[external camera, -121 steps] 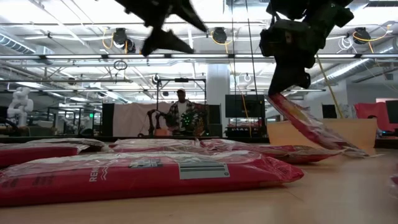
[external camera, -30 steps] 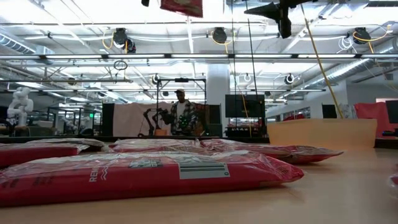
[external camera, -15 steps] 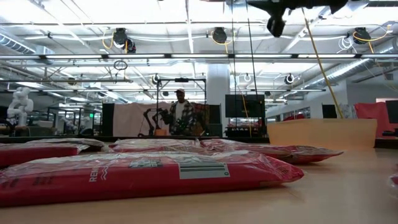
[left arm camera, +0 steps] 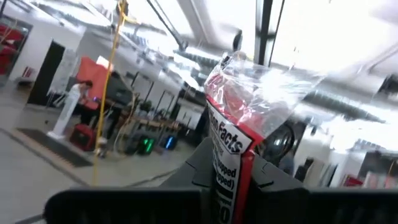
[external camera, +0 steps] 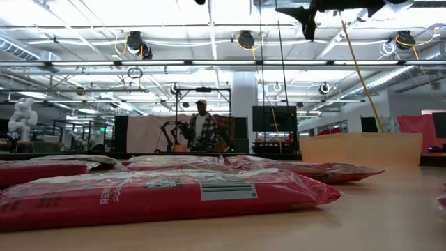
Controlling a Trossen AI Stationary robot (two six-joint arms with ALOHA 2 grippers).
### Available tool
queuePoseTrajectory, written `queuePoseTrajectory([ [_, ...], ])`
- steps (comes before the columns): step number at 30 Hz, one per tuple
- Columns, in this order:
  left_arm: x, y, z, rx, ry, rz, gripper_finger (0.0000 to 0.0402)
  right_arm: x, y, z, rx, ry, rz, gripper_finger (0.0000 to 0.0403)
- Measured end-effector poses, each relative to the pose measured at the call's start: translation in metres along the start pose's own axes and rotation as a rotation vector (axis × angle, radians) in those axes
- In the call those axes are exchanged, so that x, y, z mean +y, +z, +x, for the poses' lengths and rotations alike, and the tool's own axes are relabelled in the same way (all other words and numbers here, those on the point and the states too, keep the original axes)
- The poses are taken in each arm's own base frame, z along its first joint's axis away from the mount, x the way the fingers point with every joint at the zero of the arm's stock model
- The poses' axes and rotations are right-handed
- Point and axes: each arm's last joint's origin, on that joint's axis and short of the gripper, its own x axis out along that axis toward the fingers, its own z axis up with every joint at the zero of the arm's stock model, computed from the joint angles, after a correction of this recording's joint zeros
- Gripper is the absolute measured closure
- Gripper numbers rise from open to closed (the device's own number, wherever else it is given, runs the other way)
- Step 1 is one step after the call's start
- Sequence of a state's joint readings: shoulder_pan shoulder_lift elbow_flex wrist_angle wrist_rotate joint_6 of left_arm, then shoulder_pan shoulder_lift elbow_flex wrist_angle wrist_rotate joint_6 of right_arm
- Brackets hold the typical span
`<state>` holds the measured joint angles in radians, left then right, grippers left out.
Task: Sort popcorn bags into baskets
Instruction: Put the red popcorn bag into the orange bin
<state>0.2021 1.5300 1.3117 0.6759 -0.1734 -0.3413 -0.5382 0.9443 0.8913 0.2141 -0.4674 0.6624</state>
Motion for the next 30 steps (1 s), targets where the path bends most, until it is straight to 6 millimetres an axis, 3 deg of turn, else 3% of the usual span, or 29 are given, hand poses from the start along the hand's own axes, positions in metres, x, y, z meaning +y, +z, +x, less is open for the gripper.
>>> queuePoseTrajectory([
  [5, 0.003, -0.011, 0.007, -0.07, -0.031, -0.015, 0.0371, 0.002, 0.009, 0.004, -0.131, 0.005, -0.038, 0.0173],
  [11, 0.016, -0.026, 0.015, -0.167, -0.056, -0.073, 0.0382, -0.004, 0.012, 0.015, -0.195, 0.012, -0.033, 0.0211],
  [21, 0.025, -0.037, 0.019, -0.146, -0.04, -0.115, 0.0355, -0.005, 0.012, 0.018, -0.197, 0.048, 0.014, 0.0387],
  [26, 0.032, -0.037, 0.019, -0.068, -0.013, -0.097, 0.0329, -0.005, 0.011, 0.016, -0.182, 0.034, 0.041, 0.0381],
  [30, 0.031, -0.015, 0.011, 0.032, 0.016, -0.064, 0.0271, -0.001, 0.012, 0.006, -0.165, 0.004, 0.044, 0.0392],
])
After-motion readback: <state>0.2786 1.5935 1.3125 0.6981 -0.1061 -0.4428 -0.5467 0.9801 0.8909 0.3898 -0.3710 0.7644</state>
